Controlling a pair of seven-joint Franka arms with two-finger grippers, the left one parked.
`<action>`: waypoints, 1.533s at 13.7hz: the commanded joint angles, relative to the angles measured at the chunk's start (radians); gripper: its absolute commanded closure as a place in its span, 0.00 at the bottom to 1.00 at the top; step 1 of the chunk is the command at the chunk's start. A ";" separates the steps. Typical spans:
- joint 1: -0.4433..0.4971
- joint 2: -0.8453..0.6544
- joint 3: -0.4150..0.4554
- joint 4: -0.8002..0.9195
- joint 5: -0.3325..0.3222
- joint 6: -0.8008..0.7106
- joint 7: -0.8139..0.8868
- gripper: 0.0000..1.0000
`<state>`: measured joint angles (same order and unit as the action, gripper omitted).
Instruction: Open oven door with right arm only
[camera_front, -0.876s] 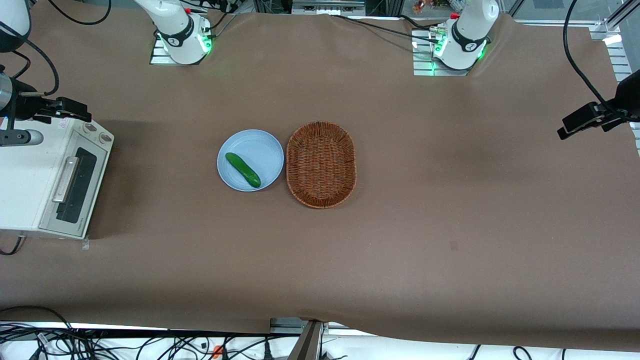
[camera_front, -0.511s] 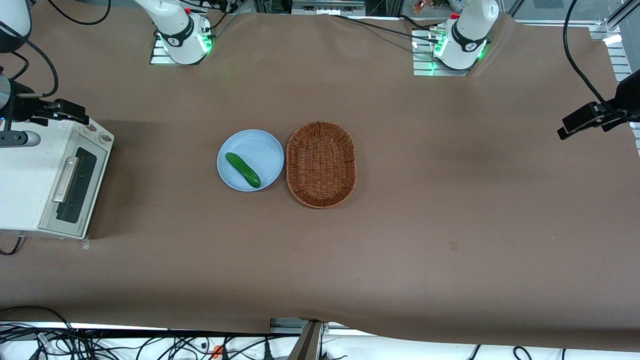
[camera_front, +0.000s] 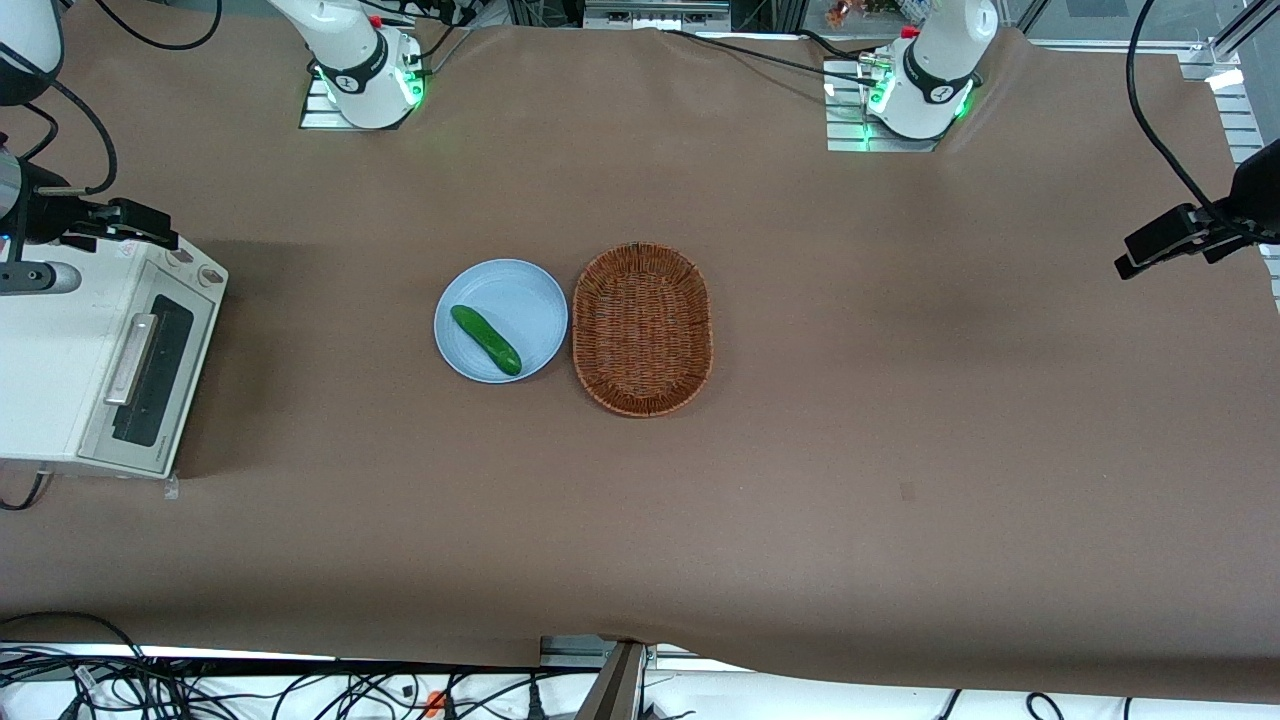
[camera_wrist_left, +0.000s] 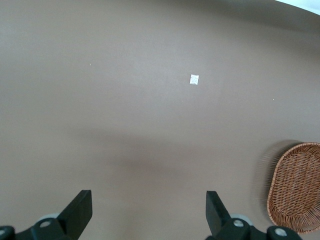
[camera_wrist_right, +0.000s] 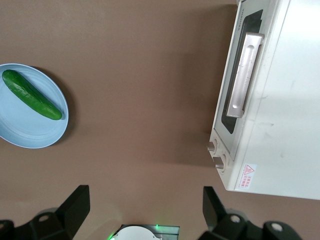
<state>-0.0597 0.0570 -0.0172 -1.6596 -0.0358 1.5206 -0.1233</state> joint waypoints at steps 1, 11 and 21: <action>0.000 -0.005 0.005 0.006 -0.003 -0.008 0.011 0.00; 0.000 -0.003 0.007 0.006 -0.001 -0.011 -0.001 0.00; 0.004 0.023 0.017 0.009 -0.010 -0.019 -0.042 0.00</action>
<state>-0.0512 0.0641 -0.0068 -1.6603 -0.0358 1.5107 -0.1323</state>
